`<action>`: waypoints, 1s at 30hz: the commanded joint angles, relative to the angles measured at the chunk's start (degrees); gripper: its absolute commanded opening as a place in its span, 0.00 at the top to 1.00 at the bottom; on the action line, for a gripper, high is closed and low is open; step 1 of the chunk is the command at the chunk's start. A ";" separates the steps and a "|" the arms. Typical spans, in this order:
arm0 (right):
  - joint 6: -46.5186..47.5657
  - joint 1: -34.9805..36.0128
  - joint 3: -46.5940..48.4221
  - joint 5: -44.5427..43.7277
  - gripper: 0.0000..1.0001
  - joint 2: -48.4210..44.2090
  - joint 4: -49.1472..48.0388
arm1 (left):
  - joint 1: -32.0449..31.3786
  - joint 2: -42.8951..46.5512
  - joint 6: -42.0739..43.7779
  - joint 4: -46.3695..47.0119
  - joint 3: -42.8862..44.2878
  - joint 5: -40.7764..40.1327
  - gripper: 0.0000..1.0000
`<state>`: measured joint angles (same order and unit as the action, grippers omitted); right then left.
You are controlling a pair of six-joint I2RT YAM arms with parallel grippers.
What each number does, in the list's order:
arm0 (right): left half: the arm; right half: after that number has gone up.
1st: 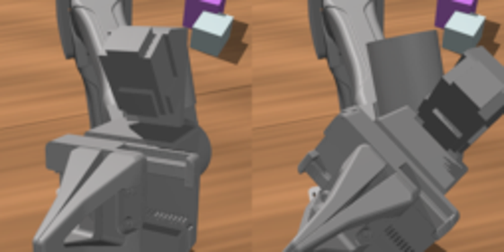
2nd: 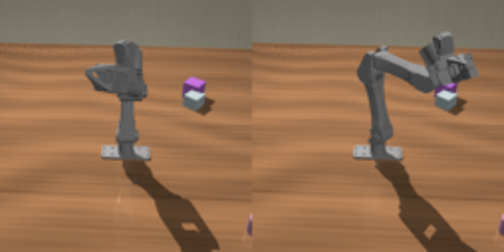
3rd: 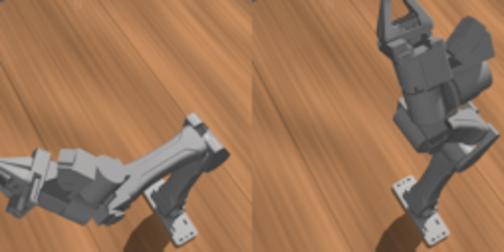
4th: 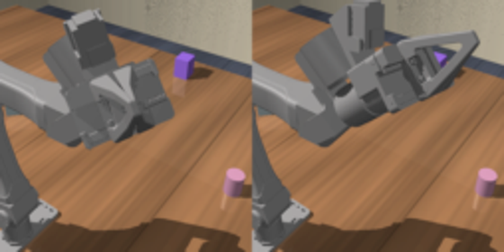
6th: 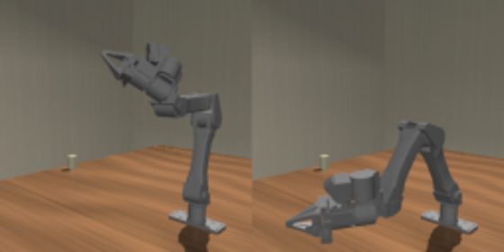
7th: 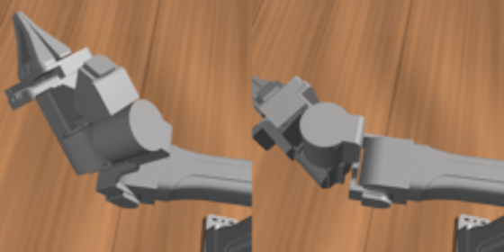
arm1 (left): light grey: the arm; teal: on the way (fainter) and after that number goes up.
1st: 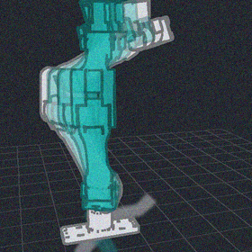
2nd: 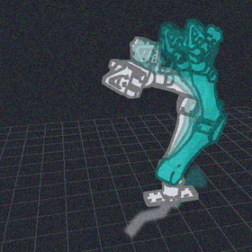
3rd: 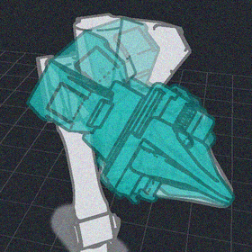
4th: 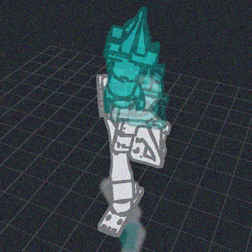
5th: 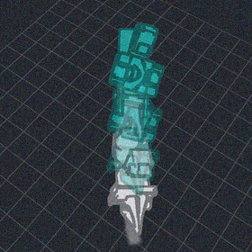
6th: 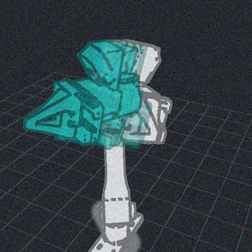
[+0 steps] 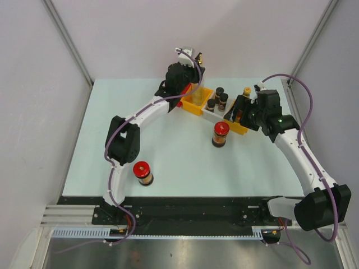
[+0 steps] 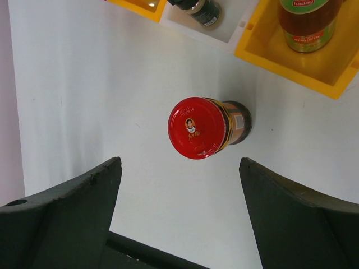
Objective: Organize the condiment bottles
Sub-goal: Place the bottle in the storage box.
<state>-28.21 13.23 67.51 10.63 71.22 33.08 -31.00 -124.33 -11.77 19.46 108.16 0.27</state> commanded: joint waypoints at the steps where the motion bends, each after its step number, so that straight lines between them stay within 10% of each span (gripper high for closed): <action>1: 0.96 -0.23 0.35 0.70 0.09 0.23 -1.88 | -0.11 3.48 -1.15 7.17 -1.63 1.22 1.00; 9: 0.43 -0.23 -0.71 1.41 0.09 -0.12 -2.85 | -0.28 2.78 0.69 5.59 -2.87 0.87 0.99; 17: -0.01 -0.23 -1.15 1.67 0.09 -0.29 -3.29 | -0.72 2.52 2.10 3.92 -3.22 0.87 0.37; 30: -0.01 -0.23 -1.32 1.76 0.09 -0.65 -3.29 | -1.43 3.57 3.95 3.91 -2.95 0.52 0.16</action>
<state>-28.27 13.26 66.41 11.51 71.48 31.44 -32.14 -124.38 -9.28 20.73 104.33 0.67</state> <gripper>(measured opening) 0.911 0.799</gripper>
